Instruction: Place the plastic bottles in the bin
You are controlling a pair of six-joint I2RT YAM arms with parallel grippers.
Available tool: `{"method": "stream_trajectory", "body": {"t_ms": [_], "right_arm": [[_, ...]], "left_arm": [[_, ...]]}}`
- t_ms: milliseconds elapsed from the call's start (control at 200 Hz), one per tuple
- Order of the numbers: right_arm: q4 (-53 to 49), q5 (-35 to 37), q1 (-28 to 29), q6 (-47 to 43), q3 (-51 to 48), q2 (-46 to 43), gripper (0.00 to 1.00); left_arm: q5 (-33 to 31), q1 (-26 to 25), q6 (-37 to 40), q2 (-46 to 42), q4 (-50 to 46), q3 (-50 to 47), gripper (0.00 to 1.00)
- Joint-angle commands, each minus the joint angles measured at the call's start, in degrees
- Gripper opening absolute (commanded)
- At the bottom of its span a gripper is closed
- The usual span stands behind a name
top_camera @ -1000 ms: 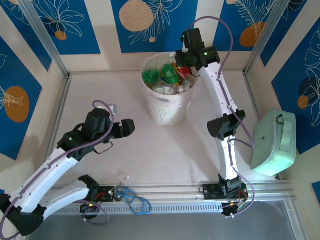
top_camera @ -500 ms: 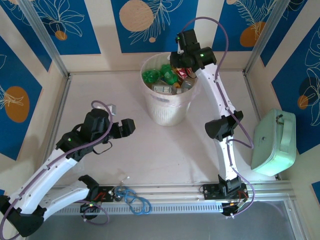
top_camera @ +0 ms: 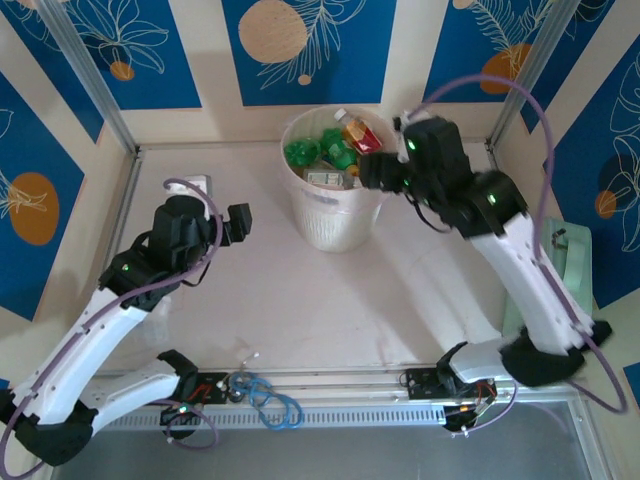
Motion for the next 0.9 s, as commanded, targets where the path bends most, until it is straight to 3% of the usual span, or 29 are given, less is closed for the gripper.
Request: {"method": "stream_trajectory", "body": {"t_ms": [0,130,215,340,535,625,715,765,895], "right_arm": [[9.0,6.3,-0.5,5.5,-17.3,-9.4,0.82],[20.0,8.8,-2.8,4.9,-41.2,-21.0,0.87],[24.7,10.7,-4.7,2.4,-50.8,-24.4,0.98],[23.2,16.9,-9.8,6.0,-55.8,-21.3,0.99],[41.8,18.2,-18.7,2.9,-70.3,-19.4,0.99],[55.0,16.2,-21.3,-2.4,-76.7,-18.1,0.99],[71.1,7.1,-25.9,-5.9,-82.8,-15.2,0.99],[72.0,2.3,-28.7,-6.7,-82.0,-13.6,0.99],[84.8,-5.9,-32.1,-11.9,-82.2,-7.2,0.99]], "left_arm": [[-12.8,1.3,9.8,0.6,6.4,-6.4,1.0],[-19.1,2.8,18.3,-0.1,22.2,-18.3,1.0],[-20.8,5.7,22.7,0.6,34.8,-26.1,1.0],[-15.9,11.5,22.3,4.4,43.3,-32.0,1.0],[-10.5,17.0,20.0,12.3,53.8,-36.1,1.0],[-7.4,19.4,20.1,17.0,57.4,-37.6,1.0],[-3.8,20.7,22.4,22.7,64.0,-40.5,1.0],[-2.4,21.7,21.8,23.2,63.1,-39.5,1.0],[0.2,24.1,23.1,26.6,75.0,-41.1,1.0]]}}
